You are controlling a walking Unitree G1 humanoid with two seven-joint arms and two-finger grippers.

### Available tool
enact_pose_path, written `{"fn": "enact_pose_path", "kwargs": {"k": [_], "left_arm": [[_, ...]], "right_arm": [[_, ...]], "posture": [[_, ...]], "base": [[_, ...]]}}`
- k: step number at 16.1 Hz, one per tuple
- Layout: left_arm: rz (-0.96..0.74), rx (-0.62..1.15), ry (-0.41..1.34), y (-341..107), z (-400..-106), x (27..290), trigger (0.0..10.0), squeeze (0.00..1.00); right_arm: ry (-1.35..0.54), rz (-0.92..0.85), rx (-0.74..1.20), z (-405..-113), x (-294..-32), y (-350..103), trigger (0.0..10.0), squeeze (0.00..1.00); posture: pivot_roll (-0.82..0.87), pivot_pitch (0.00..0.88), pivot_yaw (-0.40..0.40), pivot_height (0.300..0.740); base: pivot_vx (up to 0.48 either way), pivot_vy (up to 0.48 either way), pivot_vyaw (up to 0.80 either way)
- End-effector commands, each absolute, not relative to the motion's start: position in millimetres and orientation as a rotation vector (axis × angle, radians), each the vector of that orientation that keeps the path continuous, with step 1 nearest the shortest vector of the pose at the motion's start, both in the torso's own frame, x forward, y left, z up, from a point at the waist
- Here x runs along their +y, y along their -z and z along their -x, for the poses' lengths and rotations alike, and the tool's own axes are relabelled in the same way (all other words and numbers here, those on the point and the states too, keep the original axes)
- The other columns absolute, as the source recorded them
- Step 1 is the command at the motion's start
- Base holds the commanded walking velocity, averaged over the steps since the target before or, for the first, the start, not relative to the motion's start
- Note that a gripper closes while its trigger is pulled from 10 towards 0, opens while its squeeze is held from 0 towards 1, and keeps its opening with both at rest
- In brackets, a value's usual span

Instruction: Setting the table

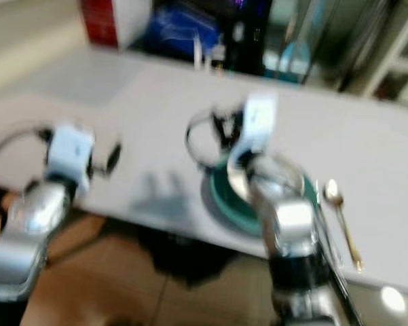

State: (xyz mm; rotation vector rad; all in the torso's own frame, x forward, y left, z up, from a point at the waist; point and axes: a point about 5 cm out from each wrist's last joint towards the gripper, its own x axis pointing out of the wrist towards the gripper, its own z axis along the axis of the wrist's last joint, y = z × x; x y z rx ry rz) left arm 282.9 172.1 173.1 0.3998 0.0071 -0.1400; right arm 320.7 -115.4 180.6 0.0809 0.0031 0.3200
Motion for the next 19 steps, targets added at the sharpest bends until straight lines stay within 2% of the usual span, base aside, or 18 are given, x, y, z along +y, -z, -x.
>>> {"fn": "enact_pose_path", "kwargs": {"k": [1,7,8,9,11,12,13,17,19], "left_arm": [[-0.414,-0.021,0.122,-180.1,-283.3,174.5,10.0,0.00],[-0.403,-0.029,0.099,-181.5,-282.4,176.1,10.0,0.00],[-0.405,-0.028,0.113,-180.5,-282.3,173.3,10.0,0.00],[-0.407,-0.029,0.123,-180.4,-282.3,171.7,10.0,0.00],[-0.408,-0.024,0.142,-179.2,-282.7,168.9,10.0,0.00],[-0.416,-0.016,0.196,-178.4,-284.6,162.4,10.0,0.00],[-0.416,-0.016,0.196,-178.4,-284.6,162.4,10.0,0.00],[-0.418,0.009,0.235,-180.3,-288.6,163.5,10.0,0.00],[-0.396,0.019,0.209,-180.1,-292.3,167.4,10.0,0.00]], "right_arm": [[-0.338,-0.069,-0.032,-321.5,-109.3,-187.7,10.0,1.00],[-0.378,-0.090,-0.032,-319.2,-100.7,-186.3,10.0,1.00],[-0.331,-0.090,-0.035,-320.2,-104.9,-183.1,10.0,0.65],[-0.298,-0.099,-0.028,-320.8,-108.0,-180.5,10.0,0.00],[-0.253,-0.094,-0.034,-319.8,-114.6,-176.0,10.0,0.00],[-0.220,-0.126,-0.036,-312.2,-124.1,-165.9,10.0,0.00],[-0.220,-0.126,-0.036,-312.2,-124.1,-165.9,10.0,0.00],[-0.185,-0.072,-0.026,-307.8,-118.2,-151.7,10.0,0.00],[-0.135,-0.057,-0.003,-306.6,-122.6,-145.0,10.0,0.00]], "posture": [[0.05,0.000,-0.083,0.740],[0.06,0.000,-0.088,0.740],[0.05,0.000,-0.078,0.740],[0.05,0.000,-0.075,0.740],[0.05,0.000,-0.054,0.740],[0.06,0.000,-0.009,0.740],[0.06,0.000,-0.009,0.740],[0.05,0.000,0.111,0.740],[0.04,0.000,0.138,0.740]], "base": [[0.000,0.480,-0.80],[0.000,0.480,-0.80],[0.000,0.480,-0.80],[0.000,0.480,0.00],[0.000,0.480,0.00],[0.000,0.480,0.00],[0.000,0.480,0.00],[0.000,0.480,0.00],[0.000,0.480,0.00]]}}
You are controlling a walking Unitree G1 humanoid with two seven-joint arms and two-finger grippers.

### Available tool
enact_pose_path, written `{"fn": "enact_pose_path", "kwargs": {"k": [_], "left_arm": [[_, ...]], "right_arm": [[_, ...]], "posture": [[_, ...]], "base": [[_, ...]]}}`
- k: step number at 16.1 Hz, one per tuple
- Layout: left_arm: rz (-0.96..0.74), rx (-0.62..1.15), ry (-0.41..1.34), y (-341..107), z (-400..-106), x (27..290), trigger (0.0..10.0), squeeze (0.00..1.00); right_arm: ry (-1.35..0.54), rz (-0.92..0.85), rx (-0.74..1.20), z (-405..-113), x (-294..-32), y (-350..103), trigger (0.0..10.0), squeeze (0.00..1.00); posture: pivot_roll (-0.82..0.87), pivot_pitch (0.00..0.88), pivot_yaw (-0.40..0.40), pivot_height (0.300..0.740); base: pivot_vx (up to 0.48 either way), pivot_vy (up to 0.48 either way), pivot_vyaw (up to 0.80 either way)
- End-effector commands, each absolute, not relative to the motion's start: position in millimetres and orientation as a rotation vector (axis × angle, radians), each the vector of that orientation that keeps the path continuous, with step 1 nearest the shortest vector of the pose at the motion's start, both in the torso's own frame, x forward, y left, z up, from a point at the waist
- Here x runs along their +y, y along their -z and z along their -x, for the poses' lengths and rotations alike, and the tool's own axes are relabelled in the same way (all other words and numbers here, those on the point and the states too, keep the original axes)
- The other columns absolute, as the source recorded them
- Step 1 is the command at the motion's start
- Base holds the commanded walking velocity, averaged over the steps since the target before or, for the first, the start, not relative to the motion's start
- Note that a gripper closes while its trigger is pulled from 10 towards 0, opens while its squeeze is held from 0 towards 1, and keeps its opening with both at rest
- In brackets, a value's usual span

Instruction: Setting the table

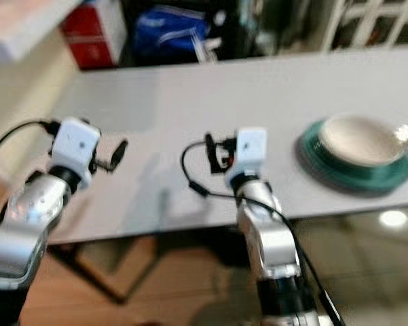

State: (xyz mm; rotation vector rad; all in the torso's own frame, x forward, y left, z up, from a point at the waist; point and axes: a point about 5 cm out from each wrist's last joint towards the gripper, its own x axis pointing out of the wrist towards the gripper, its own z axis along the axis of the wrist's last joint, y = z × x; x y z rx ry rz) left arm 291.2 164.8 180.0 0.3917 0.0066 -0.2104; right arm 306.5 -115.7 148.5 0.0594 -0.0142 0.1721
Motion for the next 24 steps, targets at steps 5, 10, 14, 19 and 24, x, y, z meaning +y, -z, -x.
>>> {"fn": "enact_pose_path", "kwargs": {"k": [5,10,14,19,24], "left_arm": [[-0.311,0.119,-0.045,-152.6,-277.4,212.7,10.0,0.00],[-0.322,0.142,-0.033,-138.5,-268.7,215.6,10.0,0.00],[-0.313,0.076,-0.023,-149.9,-274.3,204.4,10.0,0.00],[-0.343,0.041,0.023,-158.5,-273.1,194.1,10.0,0.00],[-0.312,-0.035,0.041,-174.9,-278.5,181.0,10.0,0.00]], "right_arm": [[-0.136,-0.082,0.052,-300.6,-133.5,-132.2,10.0,0.00],[-0.203,0.093,0.099,-288.1,-162.5,-119.5,10.0,0.00],[-0.144,-0.034,0.062,-293.2,-152.9,-134.1,10.0,0.00],[-0.206,-0.170,0.072,-290.1,-135.4,-135.3,10.0,0.00],[-0.254,-0.184,0.032,-302.5,-119.2,-154.2,10.0,0.00]], "posture": [[0.05,0.000,0.032,0.740],[0.03,0.000,0.024,0.740],[0.02,0.000,-0.005,0.740],[0.06,0.000,-0.021,0.740],[0.06,0.000,-0.042,0.740]], "base": [[0.000,0.480,0.00],[0.000,0.480,0.00],[0.000,0.480,0.00],[0.000,0.480,0.00],[0.000,0.384,0.00]]}}
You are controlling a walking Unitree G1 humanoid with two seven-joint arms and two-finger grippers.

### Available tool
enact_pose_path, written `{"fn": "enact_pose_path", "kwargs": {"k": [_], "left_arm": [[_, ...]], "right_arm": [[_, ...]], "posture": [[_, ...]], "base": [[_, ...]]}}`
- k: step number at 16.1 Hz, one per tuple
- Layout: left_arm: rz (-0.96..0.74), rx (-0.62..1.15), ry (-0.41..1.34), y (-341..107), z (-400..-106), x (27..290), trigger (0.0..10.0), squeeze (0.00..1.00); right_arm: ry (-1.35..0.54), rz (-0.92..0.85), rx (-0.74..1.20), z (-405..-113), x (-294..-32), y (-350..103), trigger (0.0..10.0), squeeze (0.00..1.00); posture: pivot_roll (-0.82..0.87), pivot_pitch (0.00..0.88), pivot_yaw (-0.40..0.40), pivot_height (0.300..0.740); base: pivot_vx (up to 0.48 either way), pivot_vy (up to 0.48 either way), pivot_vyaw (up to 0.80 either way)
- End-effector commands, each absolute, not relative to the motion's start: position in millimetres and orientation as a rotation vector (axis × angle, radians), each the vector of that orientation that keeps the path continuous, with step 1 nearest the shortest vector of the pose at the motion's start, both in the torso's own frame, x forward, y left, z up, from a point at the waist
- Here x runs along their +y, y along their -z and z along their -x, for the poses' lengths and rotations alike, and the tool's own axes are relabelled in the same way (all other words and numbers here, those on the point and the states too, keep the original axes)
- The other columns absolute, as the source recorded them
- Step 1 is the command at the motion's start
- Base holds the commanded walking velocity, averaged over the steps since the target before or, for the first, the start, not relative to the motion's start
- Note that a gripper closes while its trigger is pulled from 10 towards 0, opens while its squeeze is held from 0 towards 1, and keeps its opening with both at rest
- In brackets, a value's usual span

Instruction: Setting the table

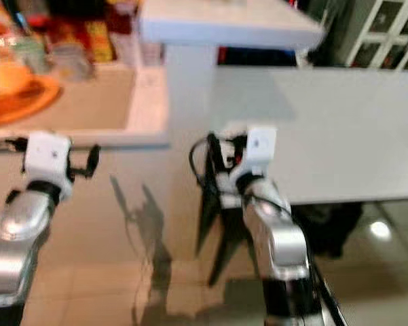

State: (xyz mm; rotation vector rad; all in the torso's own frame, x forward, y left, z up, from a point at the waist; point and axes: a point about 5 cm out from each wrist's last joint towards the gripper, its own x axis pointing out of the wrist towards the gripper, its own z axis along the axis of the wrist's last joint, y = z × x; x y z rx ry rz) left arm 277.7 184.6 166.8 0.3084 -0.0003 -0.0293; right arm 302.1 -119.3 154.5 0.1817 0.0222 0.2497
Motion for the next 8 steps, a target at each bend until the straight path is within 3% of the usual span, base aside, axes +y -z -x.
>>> {"fn": "enact_pose_path", "kwargs": {"k": [1,3,8], "left_arm": [[-0.310,-0.037,0.041,-175.5,-278.5,180.3,10.0,0.00],[-0.332,-0.053,0.039,-181.7,-279.7,178.8,10.0,0.00],[-0.347,-0.092,0.045,-196.4,-280.7,177.1,10.0,0.00]], "right_arm": [[-0.261,-0.189,0.029,-302.3,-118.0,-155.2,10.0,0.00],[-0.264,-0.154,0.011,-304.2,-117.7,-159.4,10.0,0.00],[-0.311,-0.141,-0.012,-309.5,-110.7,-165.1,10.0,0.00]], "posture": [[0.06,0.000,-0.042,0.740],[0.06,0.000,-0.054,0.740],[0.07,0.000,-0.056,0.740]], "base": [[0.000,0.000,0.00],[0.000,0.000,0.00],[0.400,0.000,0.80]]}}
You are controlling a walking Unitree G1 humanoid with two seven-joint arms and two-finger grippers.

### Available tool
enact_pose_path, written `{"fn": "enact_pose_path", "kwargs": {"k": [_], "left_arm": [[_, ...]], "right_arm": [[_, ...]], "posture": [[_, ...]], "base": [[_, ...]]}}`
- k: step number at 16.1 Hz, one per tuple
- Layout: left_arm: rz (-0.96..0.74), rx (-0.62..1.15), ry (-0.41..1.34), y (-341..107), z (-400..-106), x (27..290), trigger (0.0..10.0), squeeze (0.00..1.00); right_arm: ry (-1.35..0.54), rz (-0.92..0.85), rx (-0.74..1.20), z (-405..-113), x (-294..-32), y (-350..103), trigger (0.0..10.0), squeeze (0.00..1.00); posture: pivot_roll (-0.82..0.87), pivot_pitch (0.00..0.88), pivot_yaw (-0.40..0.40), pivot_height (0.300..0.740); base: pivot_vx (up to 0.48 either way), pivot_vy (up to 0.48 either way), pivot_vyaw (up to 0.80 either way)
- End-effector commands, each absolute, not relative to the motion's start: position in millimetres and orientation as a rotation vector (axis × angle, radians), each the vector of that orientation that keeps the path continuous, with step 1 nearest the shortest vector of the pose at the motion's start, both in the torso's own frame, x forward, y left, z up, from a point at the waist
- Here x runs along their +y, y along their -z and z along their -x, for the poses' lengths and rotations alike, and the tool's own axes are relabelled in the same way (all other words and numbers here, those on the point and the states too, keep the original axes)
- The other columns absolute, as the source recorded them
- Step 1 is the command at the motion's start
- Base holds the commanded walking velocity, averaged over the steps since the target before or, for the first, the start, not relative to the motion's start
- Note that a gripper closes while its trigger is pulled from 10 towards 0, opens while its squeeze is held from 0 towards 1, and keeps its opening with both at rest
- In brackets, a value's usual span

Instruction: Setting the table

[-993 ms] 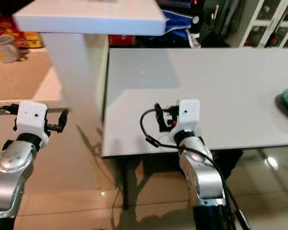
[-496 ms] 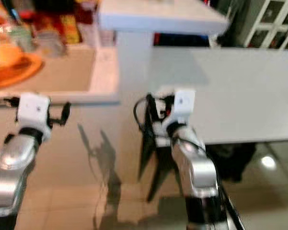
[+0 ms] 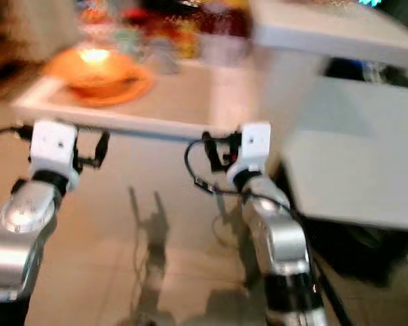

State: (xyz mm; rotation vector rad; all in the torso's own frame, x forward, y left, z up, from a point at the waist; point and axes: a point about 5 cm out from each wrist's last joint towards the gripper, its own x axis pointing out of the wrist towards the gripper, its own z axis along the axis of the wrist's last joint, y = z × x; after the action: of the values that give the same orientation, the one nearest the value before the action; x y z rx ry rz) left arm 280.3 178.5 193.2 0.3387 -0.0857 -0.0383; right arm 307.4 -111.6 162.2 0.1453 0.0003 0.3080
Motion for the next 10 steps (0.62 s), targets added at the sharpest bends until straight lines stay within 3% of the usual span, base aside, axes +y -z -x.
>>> {"fn": "enact_pose_path", "kwargs": {"k": [1,3,9,10], "left_arm": [[-0.359,-0.099,0.051,-198.8,-281.1,177.1,10.0,0.00],[-0.362,-0.102,0.057,-199.7,-281.1,175.9,10.0,0.00],[-0.341,-0.126,0.158,-203.2,-278.5,161.6,10.0,0.00],[-0.340,-0.137,0.164,-206.2,-278.8,160.4,10.0,0.00]], "right_arm": [[-0.310,-0.136,-0.020,-311.7,-110.1,-166.9,10.0,0.00],[-0.285,-0.125,-0.026,-314.2,-112.7,-167.5,10.0,0.00],[-0.175,-0.182,-0.134,-317.7,-138.1,-185.0,10.0,0.00],[-0.169,-0.181,-0.146,-318.0,-141.9,-187.7,10.0,0.00]], "posture": [[0.07,0.000,-0.058,0.740],[0.07,0.000,-0.062,0.740],[0.07,0.000,-0.058,0.740],[0.07,0.000,-0.058,0.740]], "base": [[0.428,0.000,0.80],[0.407,0.000,0.74],[0.404,0.000,0.00],[0.401,0.000,-0.61]]}}
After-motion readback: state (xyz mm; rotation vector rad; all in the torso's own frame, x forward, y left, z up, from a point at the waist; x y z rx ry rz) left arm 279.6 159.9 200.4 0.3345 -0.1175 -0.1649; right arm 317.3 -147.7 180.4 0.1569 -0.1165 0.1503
